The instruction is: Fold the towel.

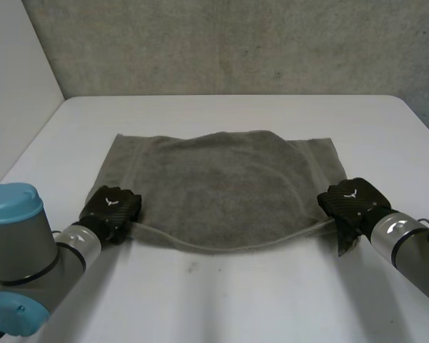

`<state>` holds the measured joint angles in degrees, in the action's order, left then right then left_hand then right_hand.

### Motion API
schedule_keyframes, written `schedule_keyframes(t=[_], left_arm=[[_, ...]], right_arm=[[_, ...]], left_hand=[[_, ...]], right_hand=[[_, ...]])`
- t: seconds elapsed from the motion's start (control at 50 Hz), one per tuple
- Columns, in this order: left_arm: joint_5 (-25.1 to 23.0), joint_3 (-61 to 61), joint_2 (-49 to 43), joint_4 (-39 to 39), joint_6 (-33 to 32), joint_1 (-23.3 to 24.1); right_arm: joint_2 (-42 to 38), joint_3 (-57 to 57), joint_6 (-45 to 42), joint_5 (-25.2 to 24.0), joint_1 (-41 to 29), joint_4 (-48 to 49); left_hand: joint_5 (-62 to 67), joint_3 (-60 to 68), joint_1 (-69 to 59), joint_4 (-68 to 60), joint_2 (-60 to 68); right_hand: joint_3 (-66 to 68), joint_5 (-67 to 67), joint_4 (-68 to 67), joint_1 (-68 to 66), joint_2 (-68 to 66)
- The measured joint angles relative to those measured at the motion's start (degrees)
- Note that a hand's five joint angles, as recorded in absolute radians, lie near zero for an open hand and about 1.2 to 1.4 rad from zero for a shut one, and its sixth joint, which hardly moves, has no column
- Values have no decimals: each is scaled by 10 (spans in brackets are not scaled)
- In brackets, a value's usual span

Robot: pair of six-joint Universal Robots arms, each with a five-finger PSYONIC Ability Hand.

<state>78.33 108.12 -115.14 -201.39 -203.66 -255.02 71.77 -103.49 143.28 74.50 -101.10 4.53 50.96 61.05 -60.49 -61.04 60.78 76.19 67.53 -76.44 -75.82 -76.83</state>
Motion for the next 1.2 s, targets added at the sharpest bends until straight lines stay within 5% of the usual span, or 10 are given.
schedule_keyframes(t=[0.14,0.26,0.7,1.2], left_arm=[[5,3,13,-6,-25,1],[10,5,20,-11,-23,2],[10,13,3,-75,25,19],[74,41,5,-114,-36,-28]], right_arm=[[12,-10,6,-1,7,11],[19,-11,13,-1,8,21],[20,-25,18,-2,20,36],[20,-28,17,-2,31,36]], left_hand=[[-224,-223,215,224,-221],[-289,-288,280,288,-287],[-279,-280,275,280,-277],[-251,-249,245,251,-246]], right_hand=[[0,0,0,0,0],[0,0,0,0,0],[0,0,0,0,0],[0,0,0,0,0]])
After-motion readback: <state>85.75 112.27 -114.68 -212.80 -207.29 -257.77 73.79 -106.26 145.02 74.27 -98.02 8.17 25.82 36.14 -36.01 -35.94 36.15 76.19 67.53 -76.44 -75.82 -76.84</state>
